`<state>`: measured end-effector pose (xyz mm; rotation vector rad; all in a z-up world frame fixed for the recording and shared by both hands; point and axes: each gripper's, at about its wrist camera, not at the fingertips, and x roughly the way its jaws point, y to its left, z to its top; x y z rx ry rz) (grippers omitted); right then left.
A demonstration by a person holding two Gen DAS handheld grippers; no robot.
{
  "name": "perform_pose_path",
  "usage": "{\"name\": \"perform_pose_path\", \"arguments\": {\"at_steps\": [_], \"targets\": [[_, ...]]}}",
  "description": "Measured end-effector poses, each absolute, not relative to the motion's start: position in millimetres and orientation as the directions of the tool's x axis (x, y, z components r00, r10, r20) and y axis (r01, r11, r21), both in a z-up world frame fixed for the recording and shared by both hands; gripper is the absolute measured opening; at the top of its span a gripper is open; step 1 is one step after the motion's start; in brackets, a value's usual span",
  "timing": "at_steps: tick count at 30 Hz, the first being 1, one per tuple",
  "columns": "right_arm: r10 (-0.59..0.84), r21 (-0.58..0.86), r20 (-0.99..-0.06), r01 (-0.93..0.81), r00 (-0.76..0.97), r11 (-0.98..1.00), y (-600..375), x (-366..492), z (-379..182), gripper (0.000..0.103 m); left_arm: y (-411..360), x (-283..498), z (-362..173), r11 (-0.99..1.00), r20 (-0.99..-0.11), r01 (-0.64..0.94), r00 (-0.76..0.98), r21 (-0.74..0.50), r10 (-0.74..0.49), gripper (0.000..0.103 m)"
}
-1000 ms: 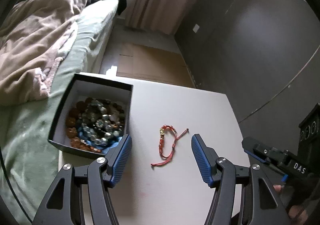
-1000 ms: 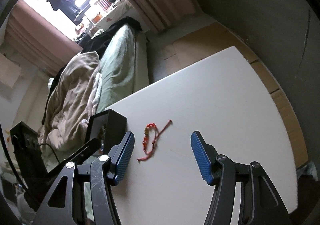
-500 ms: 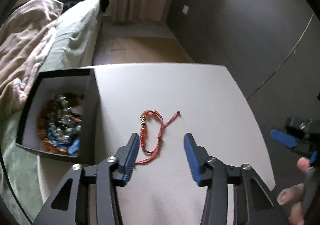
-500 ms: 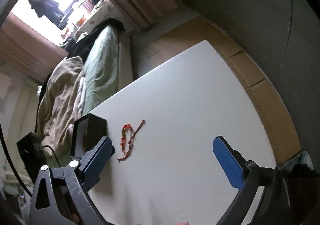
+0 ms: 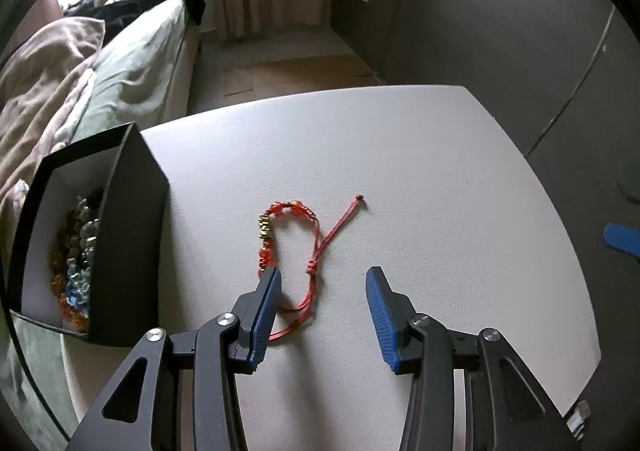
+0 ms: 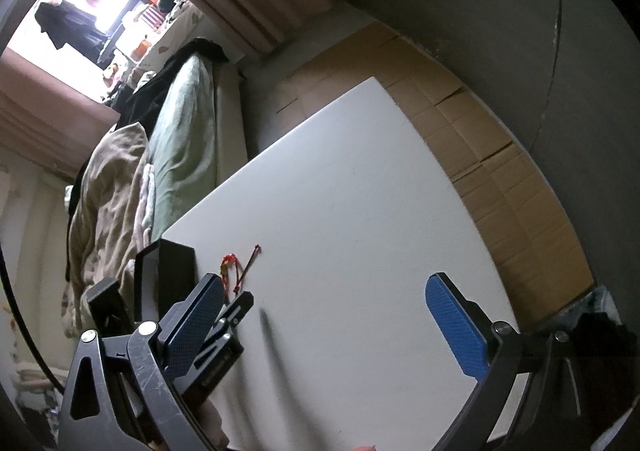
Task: Organize jewelry
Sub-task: 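Lower the left gripper onto the red string bracelet and close on it, then carry the red string bracelet to the black box and open the left gripper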
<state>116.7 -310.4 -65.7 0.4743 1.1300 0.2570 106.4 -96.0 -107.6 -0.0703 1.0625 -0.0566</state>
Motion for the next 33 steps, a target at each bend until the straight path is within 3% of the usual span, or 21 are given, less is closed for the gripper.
{"name": "perform_pose_path", "arguments": {"at_steps": [5,7,8,14,24,33], "targets": [[0.432,0.49,-0.805,0.046,0.407,0.871,-312.6,116.5,-66.8,0.102,-102.3,106.5,-108.4,1.0,-0.865,0.018,0.5,-0.024,-0.03,0.028],[0.428,0.486,-0.81,0.05,0.402,0.872,-313.7,116.2,-68.2,0.102,-97.7,106.1,-108.2,1.0,-0.865,0.001,0.502,-0.03,-0.026,0.006],[0.426,0.485,-0.811,0.052,0.4,0.873,-314.3,115.9,-68.7,0.102,-94.1,105.7,-108.3,0.999,-0.866,-0.007,0.499,-0.042,-0.033,0.004],[0.417,0.479,-0.818,0.068,0.395,0.875,-314.6,114.4,-70.5,0.102,-81.7,101.3,-97.8,0.996,-0.858,-0.028,0.51,-0.084,-0.058,0.003],[0.42,0.475,-0.817,0.048,0.395,0.879,-300.5,114.2,-73.2,0.102,-43.3,79.8,-30.7,0.957,-0.747,-0.056,0.639,-0.284,-0.184,0.002],[0.437,0.496,-0.776,0.013,0.454,0.868,-289.2,113.7,-62.7,0.102,0.4,66.4,-6.5,0.925,-0.687,-0.097,0.698,-0.369,-0.201,0.002]]}}
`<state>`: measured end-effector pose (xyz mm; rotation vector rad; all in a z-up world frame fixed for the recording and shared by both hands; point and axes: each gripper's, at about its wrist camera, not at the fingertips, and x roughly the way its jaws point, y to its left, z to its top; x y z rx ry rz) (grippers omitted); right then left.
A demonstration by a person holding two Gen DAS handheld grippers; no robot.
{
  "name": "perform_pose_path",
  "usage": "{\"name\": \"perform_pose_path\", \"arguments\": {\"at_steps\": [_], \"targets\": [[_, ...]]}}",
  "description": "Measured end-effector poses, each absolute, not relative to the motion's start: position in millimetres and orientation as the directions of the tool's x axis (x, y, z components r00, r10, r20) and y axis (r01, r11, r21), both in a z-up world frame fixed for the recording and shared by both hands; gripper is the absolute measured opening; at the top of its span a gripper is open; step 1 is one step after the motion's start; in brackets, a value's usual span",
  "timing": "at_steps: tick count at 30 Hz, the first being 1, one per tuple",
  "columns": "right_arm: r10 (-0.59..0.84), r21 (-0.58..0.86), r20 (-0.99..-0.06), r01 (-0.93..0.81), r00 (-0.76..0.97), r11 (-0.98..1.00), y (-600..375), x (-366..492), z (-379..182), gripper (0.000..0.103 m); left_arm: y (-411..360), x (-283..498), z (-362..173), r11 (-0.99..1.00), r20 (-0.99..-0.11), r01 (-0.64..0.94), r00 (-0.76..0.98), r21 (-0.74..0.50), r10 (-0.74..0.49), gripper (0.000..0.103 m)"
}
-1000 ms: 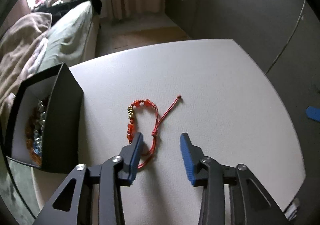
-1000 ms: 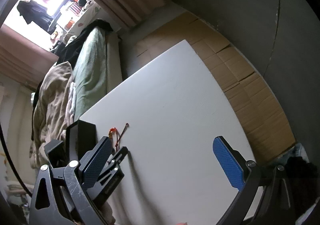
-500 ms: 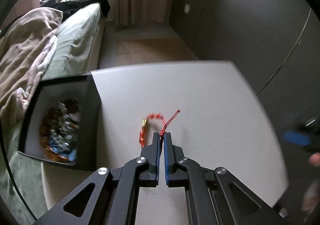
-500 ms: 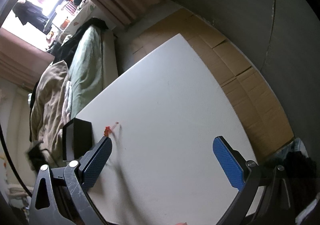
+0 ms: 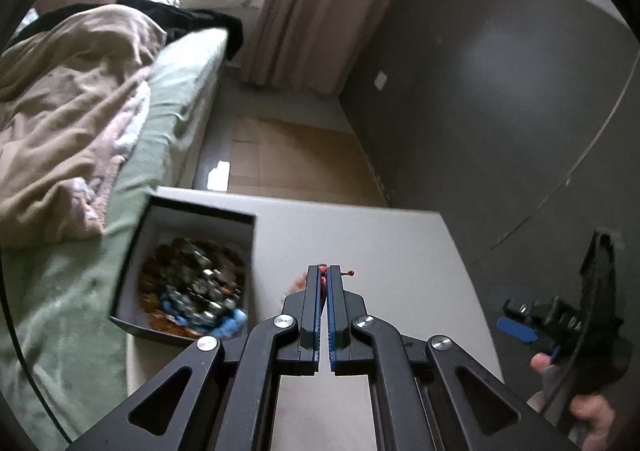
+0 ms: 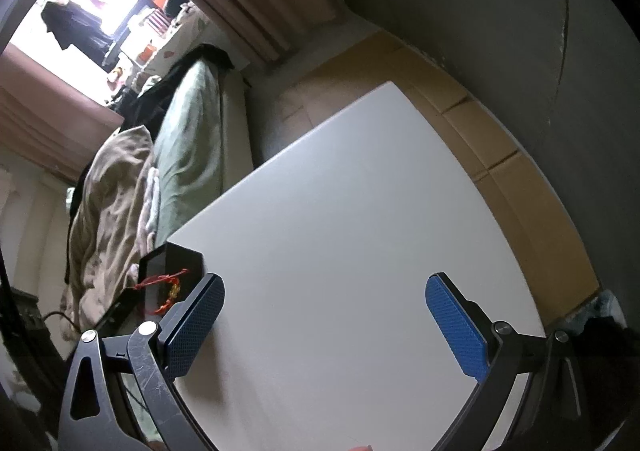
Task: Organize jewelry
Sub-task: 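Carry the red string bracelet to the black box and open the left gripper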
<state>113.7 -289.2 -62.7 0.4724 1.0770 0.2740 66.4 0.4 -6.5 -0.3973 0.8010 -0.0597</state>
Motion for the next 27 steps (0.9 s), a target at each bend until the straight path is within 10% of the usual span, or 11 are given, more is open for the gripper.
{"name": "perform_pose_path", "arguments": {"at_steps": [27], "targets": [[0.459,0.497,-0.787,-0.018,0.411,0.868,-239.4,145.5,-75.8,0.102,61.2,93.5,-22.4,0.891,-0.705,-0.193,0.687,-0.411,-0.176,0.002]]}}
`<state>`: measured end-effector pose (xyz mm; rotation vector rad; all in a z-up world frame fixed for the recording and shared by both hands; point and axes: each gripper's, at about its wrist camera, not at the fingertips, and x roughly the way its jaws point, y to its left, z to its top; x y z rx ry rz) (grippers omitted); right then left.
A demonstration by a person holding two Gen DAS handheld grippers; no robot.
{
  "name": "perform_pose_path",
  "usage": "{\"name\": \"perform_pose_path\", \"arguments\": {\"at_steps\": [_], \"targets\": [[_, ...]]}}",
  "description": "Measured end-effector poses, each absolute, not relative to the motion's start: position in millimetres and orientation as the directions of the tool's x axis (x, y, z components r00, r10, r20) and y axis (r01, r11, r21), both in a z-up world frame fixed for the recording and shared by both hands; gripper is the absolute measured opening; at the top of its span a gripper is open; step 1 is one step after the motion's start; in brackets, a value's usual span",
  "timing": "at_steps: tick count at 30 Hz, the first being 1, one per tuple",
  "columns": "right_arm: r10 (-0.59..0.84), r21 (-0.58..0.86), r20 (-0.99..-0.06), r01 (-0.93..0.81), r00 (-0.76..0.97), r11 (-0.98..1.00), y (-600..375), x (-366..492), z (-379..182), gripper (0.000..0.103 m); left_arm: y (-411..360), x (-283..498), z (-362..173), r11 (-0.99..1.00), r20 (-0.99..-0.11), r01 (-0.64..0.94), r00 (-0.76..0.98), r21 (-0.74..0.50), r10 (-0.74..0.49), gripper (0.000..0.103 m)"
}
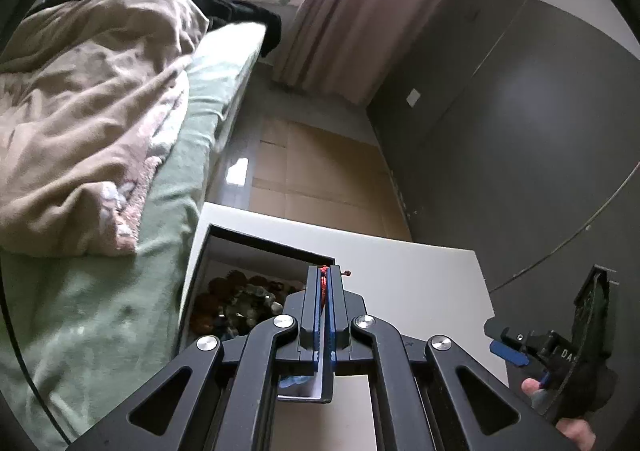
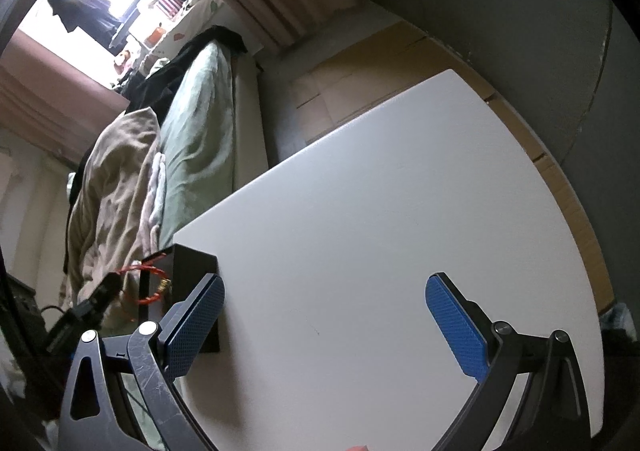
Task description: Organize jewelry
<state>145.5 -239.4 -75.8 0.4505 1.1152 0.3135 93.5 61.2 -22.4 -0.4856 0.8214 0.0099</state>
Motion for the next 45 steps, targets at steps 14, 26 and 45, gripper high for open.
{"name": "perform_pose_path", "arguments": {"at_steps": [14,26,45], "targets": [[0.465,0.492,-0.78,-0.048,0.419,0.869,-230.5,138.3,-71.0,0.102,87.0,82.8,-36.4,0.834,-0.755,-0.341,0.643,-0.435,-0.131,0.067],[0.465,0.487,-0.763,-0.073,0.45,0.87,-237.8,120.4,-60.7,0.102,76.6,62.5,-21.7,0.865,-0.746,-0.315,0.659,-0.39,-0.096,0.068],[0.405,0.377,-0.732,-0.169,0.548,0.911,-253.0,83.3,-25.6,0.102,14.1,29.4,-1.9,0.966,-0.735,-0.225,0.675,-0.127,0.061,0.086]]}}
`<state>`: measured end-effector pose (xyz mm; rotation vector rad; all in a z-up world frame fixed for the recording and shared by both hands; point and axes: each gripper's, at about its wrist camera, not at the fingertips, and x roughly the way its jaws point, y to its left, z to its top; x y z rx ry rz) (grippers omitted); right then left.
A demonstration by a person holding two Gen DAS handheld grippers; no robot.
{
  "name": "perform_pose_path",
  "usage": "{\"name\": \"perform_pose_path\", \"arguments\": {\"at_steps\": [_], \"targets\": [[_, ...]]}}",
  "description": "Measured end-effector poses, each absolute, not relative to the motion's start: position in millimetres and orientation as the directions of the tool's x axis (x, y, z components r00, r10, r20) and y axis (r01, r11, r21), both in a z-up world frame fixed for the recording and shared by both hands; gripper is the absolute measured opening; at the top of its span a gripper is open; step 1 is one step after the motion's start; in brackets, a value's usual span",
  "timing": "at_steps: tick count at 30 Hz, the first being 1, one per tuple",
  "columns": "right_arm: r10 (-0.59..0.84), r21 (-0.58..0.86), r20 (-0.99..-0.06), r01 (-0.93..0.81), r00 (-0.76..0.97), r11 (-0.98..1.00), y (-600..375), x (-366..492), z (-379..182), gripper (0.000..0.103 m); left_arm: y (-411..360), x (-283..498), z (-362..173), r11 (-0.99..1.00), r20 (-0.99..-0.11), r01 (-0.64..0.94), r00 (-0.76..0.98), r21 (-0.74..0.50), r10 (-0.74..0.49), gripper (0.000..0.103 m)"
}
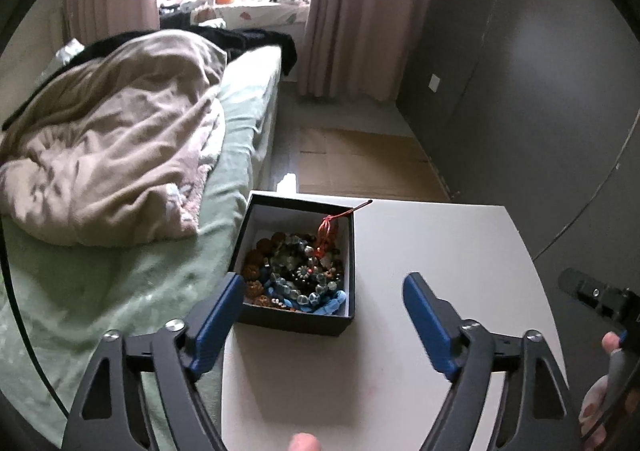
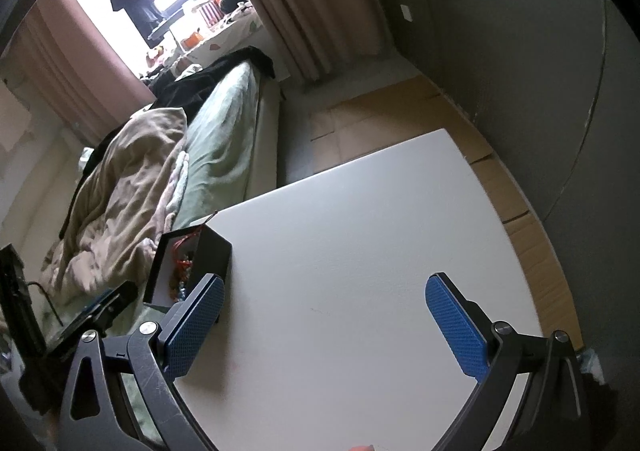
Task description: Organize jewelry
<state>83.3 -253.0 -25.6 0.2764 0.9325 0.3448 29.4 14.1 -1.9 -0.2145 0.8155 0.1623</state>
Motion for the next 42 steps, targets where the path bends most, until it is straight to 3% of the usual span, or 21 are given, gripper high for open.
{"name": "perform_pose_path", "arguments": {"at_steps": [4,9,42], "targets": [[0.39,0.344,-0.734,-0.192,0.556,0.919,-254.6,77.8,-21.1,0.102,2.7,24.6,1.1,0.975,-0.724,-0.202,0.686,-0.096,0.071,0.099],[0.38,0.312,-0.723,-0.218,0.577,0.925,-260.3,72.0,-12.9,0.102,-14.3,19.2,4.2,0.985,-0.712,-0.156,0.7,-0.074,0.057,0.101],[0.369,0.249,-0.719,-0.277,0.589,0.928,-253.2,63.4,-7.6,0.102,-10.5,8.9,12.0,0.983,-0.678,-0.139,0.735,-0.118,0.023,0.102]]}}
